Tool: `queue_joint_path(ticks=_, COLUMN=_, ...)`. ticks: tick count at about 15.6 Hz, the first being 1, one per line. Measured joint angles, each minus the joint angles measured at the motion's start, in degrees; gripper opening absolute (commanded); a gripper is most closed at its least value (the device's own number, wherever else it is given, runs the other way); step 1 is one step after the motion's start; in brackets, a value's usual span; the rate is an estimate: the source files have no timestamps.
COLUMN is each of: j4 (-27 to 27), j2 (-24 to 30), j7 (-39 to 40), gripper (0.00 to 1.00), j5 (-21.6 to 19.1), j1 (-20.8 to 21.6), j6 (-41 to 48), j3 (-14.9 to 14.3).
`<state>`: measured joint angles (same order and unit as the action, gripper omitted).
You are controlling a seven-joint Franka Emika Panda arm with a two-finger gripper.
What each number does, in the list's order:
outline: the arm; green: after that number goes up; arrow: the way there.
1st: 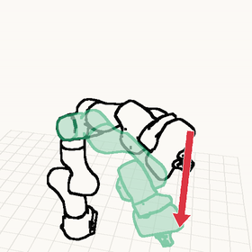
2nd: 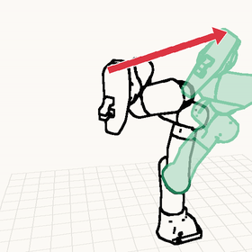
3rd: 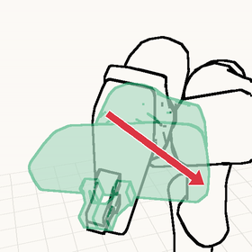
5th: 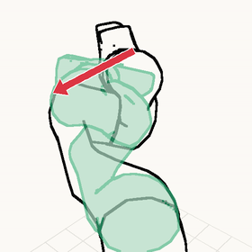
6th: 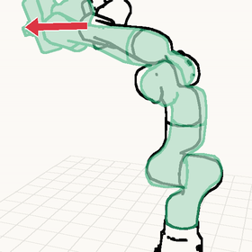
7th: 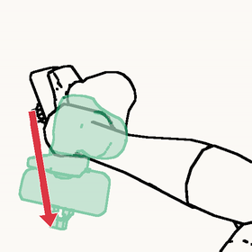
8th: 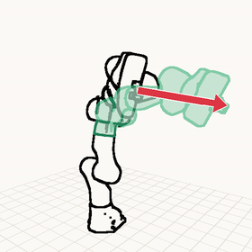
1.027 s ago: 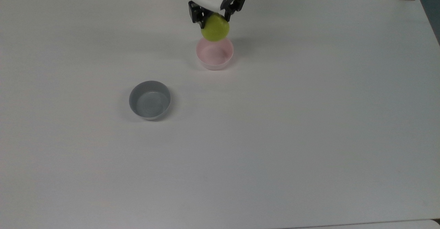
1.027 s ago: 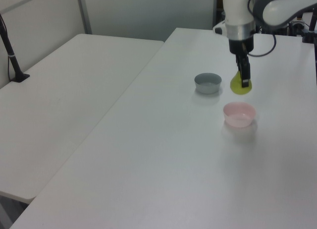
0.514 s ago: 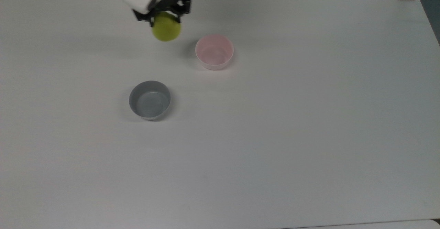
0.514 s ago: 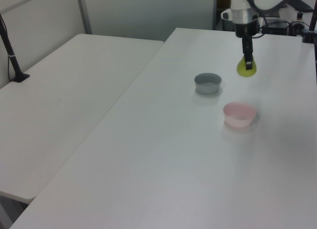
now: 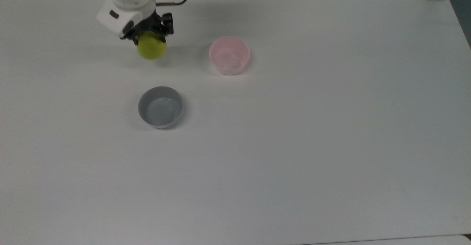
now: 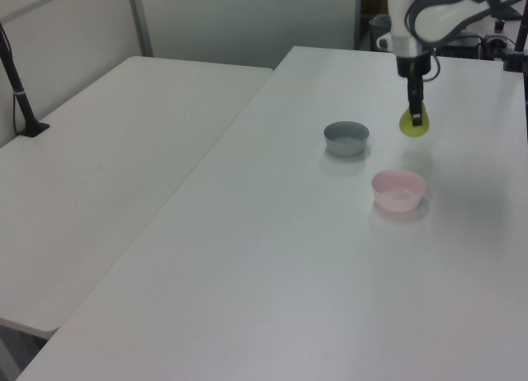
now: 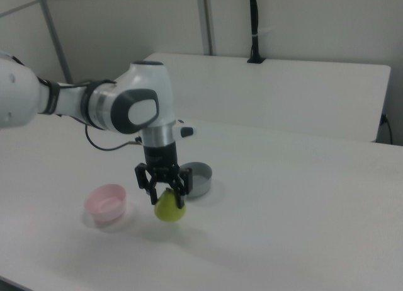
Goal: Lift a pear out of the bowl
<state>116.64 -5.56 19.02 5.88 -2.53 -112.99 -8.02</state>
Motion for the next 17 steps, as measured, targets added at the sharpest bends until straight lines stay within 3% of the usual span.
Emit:
queue_joint_path(ticks=2, j4=0.02, j2=-2.62, j7=0.00, gripper=0.56, j5=0.47, j1=-0.39, j6=-2.36, j3=0.00)
queue_joint_path(ticks=6, j4=-0.15, j2=-4.95, j7=-0.01, gripper=1.00, j5=1.30, j1=-0.53, j6=-3.50, j3=0.00)
queue_joint_path(ticks=13, j4=-2.01, j2=-4.36, j7=-0.27, gripper=1.00, j5=1.78, j1=-0.88, j6=-2.65, j3=0.00)
queue_joint_path(ticks=17, j4=-10.34, j2=-2.65, j7=-2.42, gripper=1.00, j5=1.73, j1=-0.84, j6=6.67, j3=0.59)
